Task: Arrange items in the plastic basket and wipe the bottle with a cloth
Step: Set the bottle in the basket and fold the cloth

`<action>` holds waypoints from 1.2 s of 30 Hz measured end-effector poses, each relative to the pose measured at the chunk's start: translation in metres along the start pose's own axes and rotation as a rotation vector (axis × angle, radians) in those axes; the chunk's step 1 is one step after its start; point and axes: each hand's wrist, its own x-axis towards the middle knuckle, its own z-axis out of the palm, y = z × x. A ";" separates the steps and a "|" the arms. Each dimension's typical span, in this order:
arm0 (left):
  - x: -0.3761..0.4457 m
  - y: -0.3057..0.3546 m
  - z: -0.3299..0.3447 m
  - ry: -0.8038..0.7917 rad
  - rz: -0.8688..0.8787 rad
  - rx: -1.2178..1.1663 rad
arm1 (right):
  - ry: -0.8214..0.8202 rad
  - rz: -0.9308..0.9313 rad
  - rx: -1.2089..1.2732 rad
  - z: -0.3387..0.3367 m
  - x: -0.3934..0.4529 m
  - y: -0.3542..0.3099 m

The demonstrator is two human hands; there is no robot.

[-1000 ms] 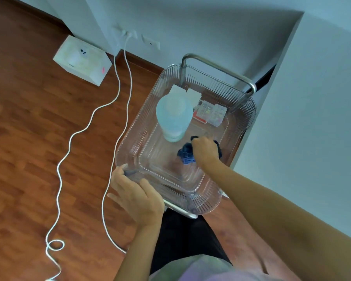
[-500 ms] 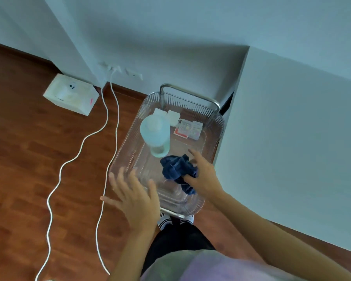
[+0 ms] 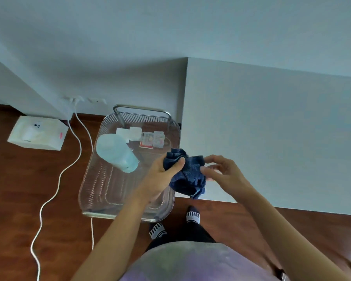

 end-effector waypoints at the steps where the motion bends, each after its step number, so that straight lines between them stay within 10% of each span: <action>1: 0.006 0.002 0.005 -0.041 -0.003 -0.022 | 0.073 -0.017 0.007 -0.010 0.000 0.001; 12: 0.048 0.023 0.052 -0.151 0.080 0.623 | 0.050 -0.249 -0.058 -0.087 0.009 -0.029; 20: 0.083 0.040 0.073 -0.157 0.190 0.930 | -0.415 -0.051 -0.438 -0.136 0.035 -0.017; 31: 0.097 0.072 0.085 0.013 0.448 1.110 | 0.183 -0.680 -0.718 -0.154 0.045 -0.013; 36: 0.064 0.005 0.080 -0.163 0.382 1.208 | -0.067 -0.620 -0.935 -0.153 0.014 0.043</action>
